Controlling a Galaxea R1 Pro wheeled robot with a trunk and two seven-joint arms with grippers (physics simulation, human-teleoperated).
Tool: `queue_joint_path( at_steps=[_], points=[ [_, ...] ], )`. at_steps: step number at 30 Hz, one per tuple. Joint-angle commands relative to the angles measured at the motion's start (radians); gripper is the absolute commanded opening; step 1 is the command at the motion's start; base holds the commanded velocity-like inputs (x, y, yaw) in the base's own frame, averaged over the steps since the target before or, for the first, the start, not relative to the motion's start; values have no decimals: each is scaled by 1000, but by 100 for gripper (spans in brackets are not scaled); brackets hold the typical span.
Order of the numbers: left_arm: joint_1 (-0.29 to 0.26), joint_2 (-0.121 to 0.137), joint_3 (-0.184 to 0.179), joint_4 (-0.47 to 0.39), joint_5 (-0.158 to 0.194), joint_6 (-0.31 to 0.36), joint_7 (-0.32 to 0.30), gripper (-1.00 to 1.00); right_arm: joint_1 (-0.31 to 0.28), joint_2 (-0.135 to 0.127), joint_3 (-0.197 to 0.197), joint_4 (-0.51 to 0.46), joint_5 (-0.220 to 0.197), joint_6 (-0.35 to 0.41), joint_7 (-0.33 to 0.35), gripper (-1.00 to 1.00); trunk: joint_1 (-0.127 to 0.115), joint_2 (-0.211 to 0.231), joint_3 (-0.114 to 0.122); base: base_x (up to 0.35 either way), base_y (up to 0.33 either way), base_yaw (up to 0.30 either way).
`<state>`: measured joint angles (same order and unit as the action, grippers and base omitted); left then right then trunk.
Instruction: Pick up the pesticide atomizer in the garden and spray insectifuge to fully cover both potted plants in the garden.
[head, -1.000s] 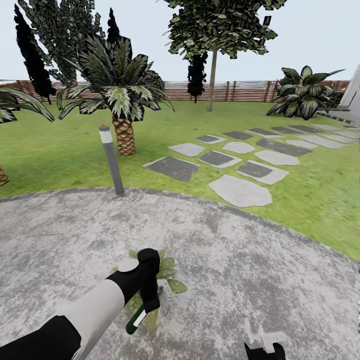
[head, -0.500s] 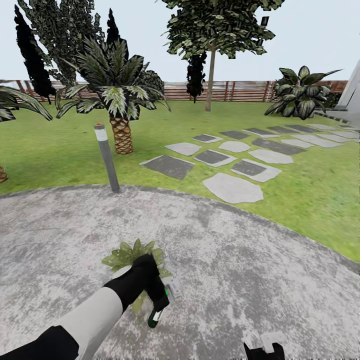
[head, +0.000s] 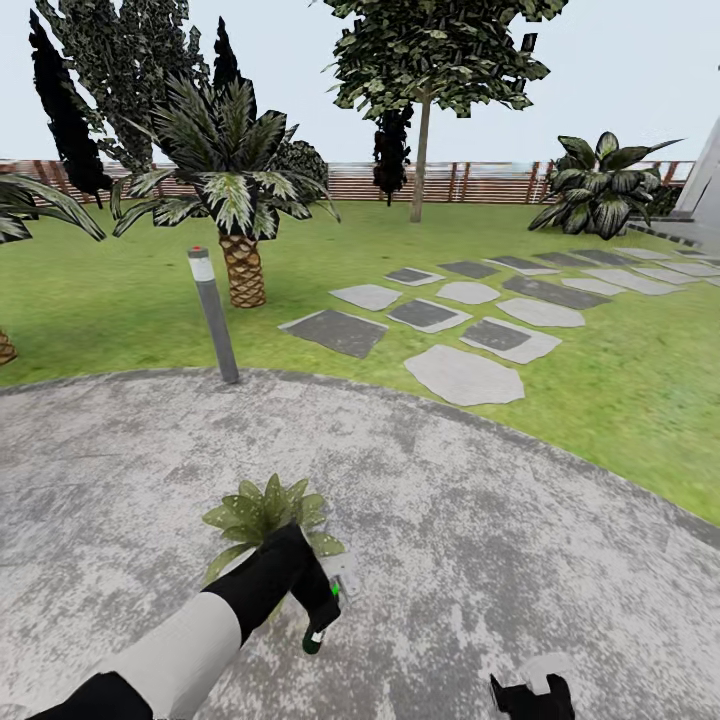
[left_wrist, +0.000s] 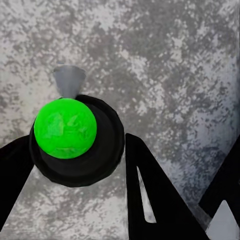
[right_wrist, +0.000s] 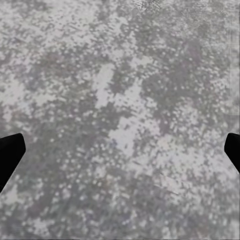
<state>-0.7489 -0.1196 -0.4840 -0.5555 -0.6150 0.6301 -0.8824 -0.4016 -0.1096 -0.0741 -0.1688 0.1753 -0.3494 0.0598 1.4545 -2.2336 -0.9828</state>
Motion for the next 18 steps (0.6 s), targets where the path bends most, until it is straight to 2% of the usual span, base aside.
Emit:
queue_joint_path(
  at_steps=[1,4,6,7,9,10,11,12,14,16,18],
  points=[
    [0,0,8,-4,1,4,-6,-100,0,-5,-7,-27,7,-3,6,100,0,0,-1,0,0,0],
    [0,1,21,-6,43,-18,-3,-100,0,-12,-7,-149,17,-2,7,100,0,0,-1,0,0,0],
    [0,1,23,-1,71,-103,-3,-100,0,-13,-7,-242,74,-1,9,100,0,0,-1,0,0,0],
    [0,3,25,1,85,-143,-2,-100,0,-13,-7,-298,137,0,11,100,0,0,-1,0,0,0],
    [0,9,26,2,103,-170,-3,-100,0,-17,-7,-365,279,1,25,100,0,0,-1,0,0,0],
    [0,10,27,3,108,-175,-3,-100,-4,-20,-7,-377,383,1,94,100,0,0,-1,0,0,0],
    [0,9,24,3,108,-181,-8,-100,-35,-22,-9,-386,487,2,221,100,0,0,-1,0,0,0],
    [-3,10,19,1,104,-182,-16,-100,-90,-31,-9,-402,527,1,335,100,0,0,-1,0,0,0],
    [-10,10,16,1,100,-181,-31,-100,-123,-40,-9,-406,534,1,408,100,0,0,-1,0,0,0],
    [-16,10,11,0,90,-181,-98,-100,-170,-47,-9,-408,544,1,521,100,0,0,-1,0,0,0],
    [-19,9,4,-2,51,-183,-180,-100,-196,-50,-9,-408,546,1,596,100,0,0,-1,0,0,0]
  ],
)
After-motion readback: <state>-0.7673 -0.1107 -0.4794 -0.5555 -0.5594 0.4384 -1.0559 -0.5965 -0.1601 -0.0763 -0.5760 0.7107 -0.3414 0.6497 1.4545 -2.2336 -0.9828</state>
